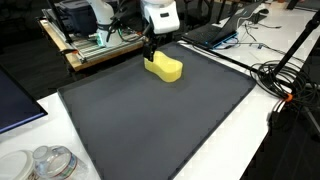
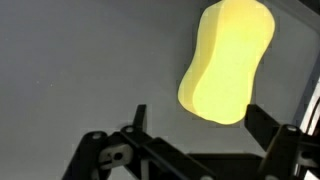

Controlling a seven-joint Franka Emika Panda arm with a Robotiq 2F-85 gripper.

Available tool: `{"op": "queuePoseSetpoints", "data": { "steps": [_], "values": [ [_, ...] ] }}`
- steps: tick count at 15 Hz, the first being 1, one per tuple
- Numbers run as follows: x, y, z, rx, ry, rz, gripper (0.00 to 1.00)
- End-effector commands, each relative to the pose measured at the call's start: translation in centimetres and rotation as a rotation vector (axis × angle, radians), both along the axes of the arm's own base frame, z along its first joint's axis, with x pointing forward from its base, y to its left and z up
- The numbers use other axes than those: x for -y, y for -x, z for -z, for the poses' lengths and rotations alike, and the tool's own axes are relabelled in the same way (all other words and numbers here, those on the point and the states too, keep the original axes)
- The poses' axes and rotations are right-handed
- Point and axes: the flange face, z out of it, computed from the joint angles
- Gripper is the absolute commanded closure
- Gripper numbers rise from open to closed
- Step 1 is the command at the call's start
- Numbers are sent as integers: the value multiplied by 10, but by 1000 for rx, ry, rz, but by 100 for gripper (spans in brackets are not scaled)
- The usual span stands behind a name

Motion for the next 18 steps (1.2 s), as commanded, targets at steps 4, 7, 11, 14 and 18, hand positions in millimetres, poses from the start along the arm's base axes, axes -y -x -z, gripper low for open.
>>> {"op": "queuePoseSetpoints", "data": {
  "steps": [4,7,11,14,18],
  "values": [
    [-27,-33,-6,-72,-7,-335,0],
    [-42,-42,-8,-83,-7,-440,0],
    [-69,-50,-9,-92,-7,-561,0],
    [-92,-50,-7,-106,-7,-640,0],
    [-121,-48,-6,-100,-7,-717,0]
  ]
}}
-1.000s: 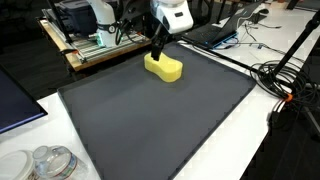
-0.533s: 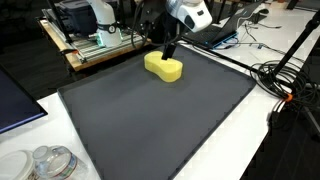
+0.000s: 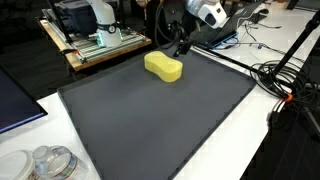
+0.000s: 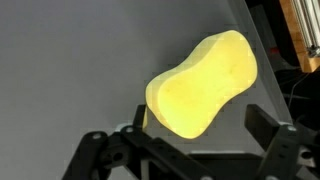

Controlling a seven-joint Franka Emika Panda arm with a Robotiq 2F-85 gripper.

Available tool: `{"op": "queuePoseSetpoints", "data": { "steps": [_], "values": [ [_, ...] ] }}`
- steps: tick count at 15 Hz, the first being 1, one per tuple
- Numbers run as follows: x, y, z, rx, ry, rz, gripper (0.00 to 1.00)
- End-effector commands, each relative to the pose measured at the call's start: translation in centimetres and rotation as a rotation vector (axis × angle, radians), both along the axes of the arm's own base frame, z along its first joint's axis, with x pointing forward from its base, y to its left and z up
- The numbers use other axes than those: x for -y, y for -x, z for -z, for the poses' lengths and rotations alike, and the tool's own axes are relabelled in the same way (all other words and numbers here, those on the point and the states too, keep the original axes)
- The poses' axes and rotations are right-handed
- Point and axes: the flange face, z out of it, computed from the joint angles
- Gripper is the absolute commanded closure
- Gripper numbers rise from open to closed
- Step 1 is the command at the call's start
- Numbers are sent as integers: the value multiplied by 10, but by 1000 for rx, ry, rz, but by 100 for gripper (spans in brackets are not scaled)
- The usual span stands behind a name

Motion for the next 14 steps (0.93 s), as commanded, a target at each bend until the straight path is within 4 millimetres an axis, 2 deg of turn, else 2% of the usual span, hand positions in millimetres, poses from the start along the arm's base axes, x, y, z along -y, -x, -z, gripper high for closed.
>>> {"op": "queuePoseSetpoints", "data": {
  "steps": [1,7,14],
  "values": [
    [-22,-1,-5,1,-10,-96,0],
    [-75,8,-9,31,-55,-219,0],
    [-135,9,-13,306,70,-16,0]
  ]
}}
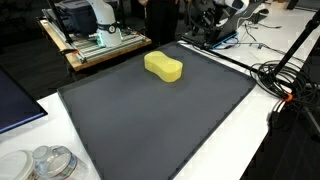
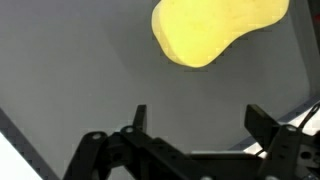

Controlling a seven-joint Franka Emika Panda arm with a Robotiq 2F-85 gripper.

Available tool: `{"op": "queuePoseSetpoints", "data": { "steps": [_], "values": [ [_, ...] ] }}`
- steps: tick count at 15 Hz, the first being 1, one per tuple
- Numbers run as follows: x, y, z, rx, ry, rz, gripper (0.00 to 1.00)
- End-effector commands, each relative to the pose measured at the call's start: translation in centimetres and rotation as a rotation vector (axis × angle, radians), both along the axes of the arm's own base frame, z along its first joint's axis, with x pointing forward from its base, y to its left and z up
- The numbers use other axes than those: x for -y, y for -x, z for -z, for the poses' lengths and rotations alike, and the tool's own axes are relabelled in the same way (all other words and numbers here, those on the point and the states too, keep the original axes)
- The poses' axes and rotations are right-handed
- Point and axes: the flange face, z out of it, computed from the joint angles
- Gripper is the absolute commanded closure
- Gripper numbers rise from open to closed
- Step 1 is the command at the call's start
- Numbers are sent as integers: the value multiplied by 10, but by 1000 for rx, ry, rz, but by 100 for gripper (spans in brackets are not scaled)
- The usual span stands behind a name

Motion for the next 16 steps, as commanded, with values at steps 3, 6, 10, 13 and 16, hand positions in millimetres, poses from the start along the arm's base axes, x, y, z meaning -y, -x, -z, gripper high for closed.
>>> {"op": "queuePoseSetpoints", "data": {
  "steps": [3,6,10,13,16],
  "values": [
    [-34,28,-8,174,141,187,0],
    [-52,47,-14,211,217,325,0],
    [-65,70,-23,267,291,523,0],
    [-69,82,-28,329,326,669,0],
    [-69,96,-32,397,379,803,0]
  ]
}}
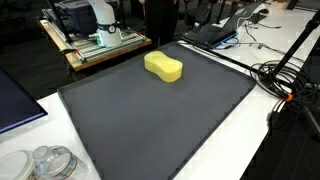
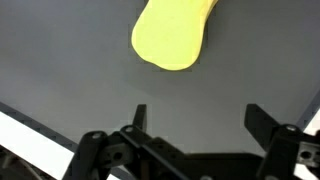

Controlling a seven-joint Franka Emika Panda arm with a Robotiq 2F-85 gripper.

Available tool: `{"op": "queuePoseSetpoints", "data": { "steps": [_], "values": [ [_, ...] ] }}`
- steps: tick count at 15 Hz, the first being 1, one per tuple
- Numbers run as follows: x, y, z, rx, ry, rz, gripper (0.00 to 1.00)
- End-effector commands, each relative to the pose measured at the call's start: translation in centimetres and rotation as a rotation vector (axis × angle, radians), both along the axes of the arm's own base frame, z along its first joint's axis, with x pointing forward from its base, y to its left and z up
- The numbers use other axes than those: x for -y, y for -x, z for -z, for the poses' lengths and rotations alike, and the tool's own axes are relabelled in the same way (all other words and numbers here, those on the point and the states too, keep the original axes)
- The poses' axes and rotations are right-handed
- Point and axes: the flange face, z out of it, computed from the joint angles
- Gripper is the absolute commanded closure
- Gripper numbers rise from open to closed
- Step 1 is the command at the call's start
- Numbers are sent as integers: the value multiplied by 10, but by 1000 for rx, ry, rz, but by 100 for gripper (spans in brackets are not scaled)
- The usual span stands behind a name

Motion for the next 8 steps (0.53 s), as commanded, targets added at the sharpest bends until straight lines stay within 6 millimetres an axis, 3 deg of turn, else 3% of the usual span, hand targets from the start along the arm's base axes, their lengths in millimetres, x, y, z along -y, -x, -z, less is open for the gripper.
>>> {"op": "queuePoseSetpoints", "data": {
  "steps": [1,8],
  "values": [
    [7,28,-8,95,83,152,0],
    [34,80,-17,101,223,365,0]
  ]
}}
